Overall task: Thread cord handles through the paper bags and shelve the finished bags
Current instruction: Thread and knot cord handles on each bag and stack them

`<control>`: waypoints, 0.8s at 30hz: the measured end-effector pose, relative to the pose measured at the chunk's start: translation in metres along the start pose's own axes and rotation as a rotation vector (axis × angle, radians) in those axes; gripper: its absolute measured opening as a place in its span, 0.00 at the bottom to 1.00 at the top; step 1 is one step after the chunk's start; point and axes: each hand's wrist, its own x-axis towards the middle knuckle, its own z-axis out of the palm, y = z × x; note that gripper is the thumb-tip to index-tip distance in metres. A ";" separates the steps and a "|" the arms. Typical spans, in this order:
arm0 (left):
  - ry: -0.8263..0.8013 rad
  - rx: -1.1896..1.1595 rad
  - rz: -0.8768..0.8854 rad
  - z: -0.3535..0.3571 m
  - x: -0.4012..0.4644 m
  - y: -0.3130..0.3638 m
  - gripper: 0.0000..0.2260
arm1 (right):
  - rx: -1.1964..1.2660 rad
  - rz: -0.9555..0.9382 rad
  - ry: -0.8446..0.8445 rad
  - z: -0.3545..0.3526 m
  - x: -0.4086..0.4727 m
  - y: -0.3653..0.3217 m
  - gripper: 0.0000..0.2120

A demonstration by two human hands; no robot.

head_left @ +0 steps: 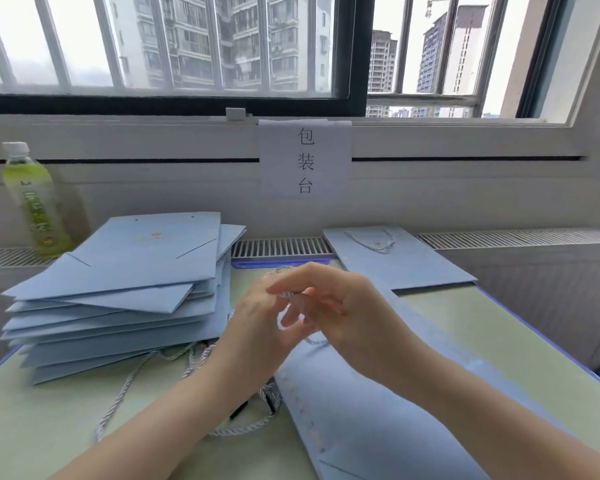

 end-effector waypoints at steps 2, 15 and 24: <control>-0.013 -0.200 -0.063 0.001 -0.002 0.004 0.15 | 0.058 -0.021 0.052 -0.004 0.001 -0.001 0.14; 0.035 -0.607 -0.315 -0.020 0.011 -0.014 0.10 | 0.253 0.484 0.821 -0.068 0.009 0.046 0.17; -0.132 -0.621 -0.343 -0.011 0.004 -0.005 0.09 | -0.398 0.052 0.167 -0.022 0.002 0.021 0.14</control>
